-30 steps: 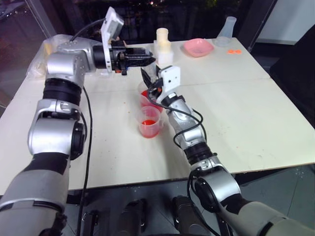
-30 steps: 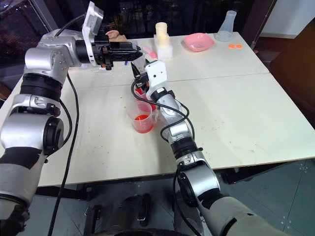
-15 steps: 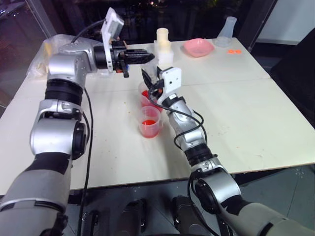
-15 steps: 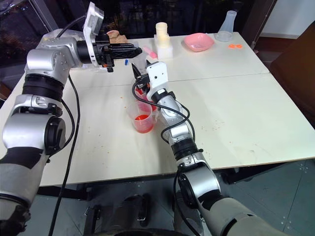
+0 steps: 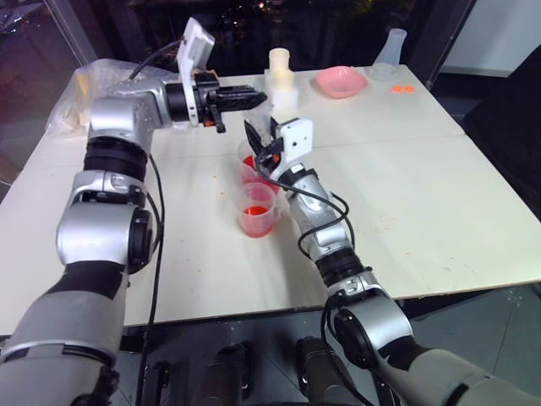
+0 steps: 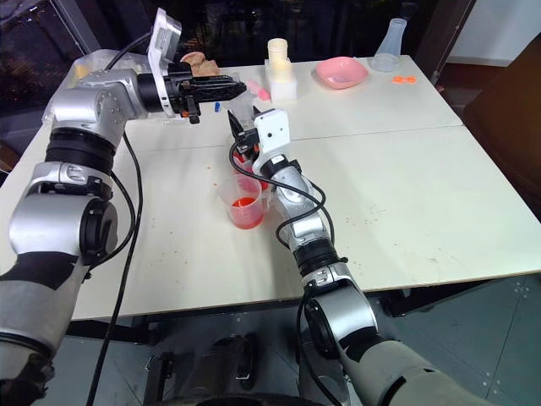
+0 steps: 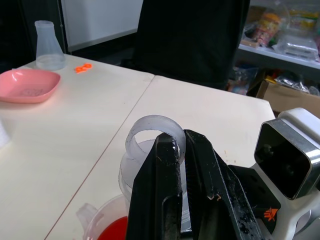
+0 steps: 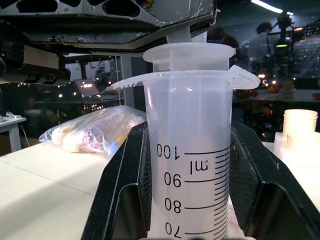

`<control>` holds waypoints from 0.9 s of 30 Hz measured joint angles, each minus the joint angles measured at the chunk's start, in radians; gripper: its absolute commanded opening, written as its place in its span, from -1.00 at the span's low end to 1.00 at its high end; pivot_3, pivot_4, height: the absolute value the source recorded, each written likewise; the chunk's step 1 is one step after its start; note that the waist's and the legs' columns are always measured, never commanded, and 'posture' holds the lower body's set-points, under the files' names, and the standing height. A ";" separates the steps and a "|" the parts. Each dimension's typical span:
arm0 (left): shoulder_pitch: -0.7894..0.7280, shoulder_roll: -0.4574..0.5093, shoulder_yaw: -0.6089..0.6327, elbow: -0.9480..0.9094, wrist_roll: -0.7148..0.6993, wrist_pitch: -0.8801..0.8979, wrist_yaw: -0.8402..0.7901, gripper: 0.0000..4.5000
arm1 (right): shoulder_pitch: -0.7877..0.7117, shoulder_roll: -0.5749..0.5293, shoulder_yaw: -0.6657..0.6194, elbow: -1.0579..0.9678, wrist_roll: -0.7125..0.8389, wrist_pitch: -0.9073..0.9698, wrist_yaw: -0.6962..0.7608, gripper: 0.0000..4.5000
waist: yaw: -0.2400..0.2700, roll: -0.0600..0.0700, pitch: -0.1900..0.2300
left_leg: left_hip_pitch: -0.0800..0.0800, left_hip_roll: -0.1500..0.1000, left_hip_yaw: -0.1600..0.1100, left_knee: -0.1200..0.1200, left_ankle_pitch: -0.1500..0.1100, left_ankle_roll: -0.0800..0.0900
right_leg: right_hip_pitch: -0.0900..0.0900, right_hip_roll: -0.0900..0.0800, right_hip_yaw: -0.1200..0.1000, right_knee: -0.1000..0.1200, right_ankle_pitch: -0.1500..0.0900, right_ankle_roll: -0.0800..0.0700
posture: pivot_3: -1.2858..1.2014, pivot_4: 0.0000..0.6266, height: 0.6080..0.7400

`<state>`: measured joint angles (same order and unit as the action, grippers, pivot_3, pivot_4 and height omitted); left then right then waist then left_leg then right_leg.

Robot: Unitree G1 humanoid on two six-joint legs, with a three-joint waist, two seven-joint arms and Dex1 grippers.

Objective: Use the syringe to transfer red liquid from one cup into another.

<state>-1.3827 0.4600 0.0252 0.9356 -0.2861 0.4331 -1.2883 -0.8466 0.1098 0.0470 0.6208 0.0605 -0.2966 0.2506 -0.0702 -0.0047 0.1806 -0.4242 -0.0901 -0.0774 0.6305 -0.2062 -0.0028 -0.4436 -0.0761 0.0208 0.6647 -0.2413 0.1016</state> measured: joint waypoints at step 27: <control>-0.026 0.008 0.002 -0.034 0.000 0.021 0.016 -0.99 | -0.033 0.009 -0.015 0.091 0.000 -0.082 -0.008 -0.38 | 0.000 0.000 0.000 | 0.000 0.000 0.000 0.000 0.000 0.000 | 0.000 0.000 0.000 0.000 0.000 0.000 | 0.03 -0.52 1.00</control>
<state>-1.4090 0.4682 0.0270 0.9018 -0.2863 0.4544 -1.2721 -0.8793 0.1185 0.0324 0.7116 0.0604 -0.3782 0.2423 -0.0702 -0.0047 0.1806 -0.4242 -0.0901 -0.0774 0.6306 -0.2062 -0.0029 -0.4436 -0.0760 0.0208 0.6649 -0.2413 0.1016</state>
